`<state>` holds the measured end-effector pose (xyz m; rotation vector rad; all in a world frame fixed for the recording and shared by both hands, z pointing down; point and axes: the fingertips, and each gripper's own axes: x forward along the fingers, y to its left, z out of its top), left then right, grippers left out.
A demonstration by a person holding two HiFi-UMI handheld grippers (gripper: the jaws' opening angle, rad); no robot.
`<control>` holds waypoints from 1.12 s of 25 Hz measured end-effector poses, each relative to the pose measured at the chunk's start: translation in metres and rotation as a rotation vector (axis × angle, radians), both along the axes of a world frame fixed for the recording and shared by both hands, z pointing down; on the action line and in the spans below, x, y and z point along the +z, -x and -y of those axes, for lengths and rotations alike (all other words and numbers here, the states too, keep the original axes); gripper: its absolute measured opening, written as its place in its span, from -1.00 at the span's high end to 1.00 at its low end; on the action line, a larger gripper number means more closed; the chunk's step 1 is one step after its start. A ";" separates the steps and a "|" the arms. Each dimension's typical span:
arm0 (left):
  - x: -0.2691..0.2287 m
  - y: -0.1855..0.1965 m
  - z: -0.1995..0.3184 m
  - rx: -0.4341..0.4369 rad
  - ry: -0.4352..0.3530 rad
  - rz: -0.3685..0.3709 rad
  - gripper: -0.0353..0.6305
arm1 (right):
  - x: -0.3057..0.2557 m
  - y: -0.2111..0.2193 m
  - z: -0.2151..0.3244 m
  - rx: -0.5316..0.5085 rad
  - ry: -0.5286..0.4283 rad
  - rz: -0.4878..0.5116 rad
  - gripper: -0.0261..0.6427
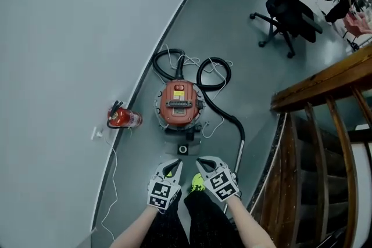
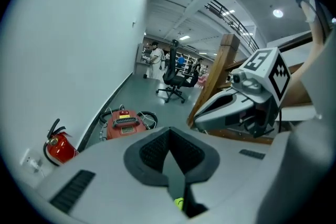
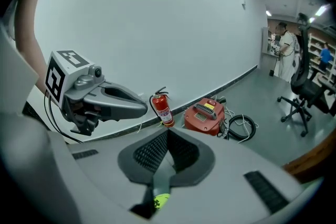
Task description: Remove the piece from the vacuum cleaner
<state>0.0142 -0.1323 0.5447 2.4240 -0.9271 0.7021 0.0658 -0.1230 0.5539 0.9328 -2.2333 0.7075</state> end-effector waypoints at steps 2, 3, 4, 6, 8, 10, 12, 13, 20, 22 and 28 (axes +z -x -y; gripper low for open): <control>-0.016 -0.001 -0.009 0.020 0.014 0.005 0.87 | -0.019 0.003 -0.005 -0.007 0.006 0.017 0.88; -0.024 -0.002 -0.012 0.027 0.017 0.006 0.87 | -0.027 0.004 -0.008 -0.009 0.009 0.025 0.88; -0.030 -0.002 -0.014 0.030 0.018 0.008 0.87 | -0.036 0.004 -0.009 -0.008 0.010 0.033 0.88; -0.041 -0.001 -0.016 0.023 0.020 0.010 0.87 | -0.052 0.003 -0.012 -0.004 0.007 0.051 0.88; -0.051 0.002 -0.015 0.002 0.026 0.004 0.87 | -0.066 0.003 -0.012 -0.004 -0.006 0.057 0.88; -0.063 0.002 -0.015 -0.019 0.024 -0.006 0.87 | -0.078 0.000 -0.013 -0.008 -0.018 0.058 0.88; -0.079 0.001 -0.019 -0.030 0.010 -0.011 0.87 | -0.088 -0.003 -0.017 -0.007 -0.030 0.070 0.88; -0.086 0.001 -0.021 -0.034 0.002 -0.012 0.87 | -0.093 -0.004 -0.020 -0.007 -0.039 0.076 0.88; -0.125 -0.005 -0.034 -0.079 -0.023 -0.059 0.87 | -0.123 -0.014 -0.031 -0.004 -0.096 0.120 0.88; -0.134 -0.009 -0.036 -0.078 -0.038 -0.073 0.87 | -0.125 -0.017 -0.033 -0.014 -0.102 0.122 0.88; -0.149 -0.014 -0.048 -0.080 -0.038 -0.085 0.87 | -0.132 -0.022 -0.045 -0.019 -0.112 0.127 0.88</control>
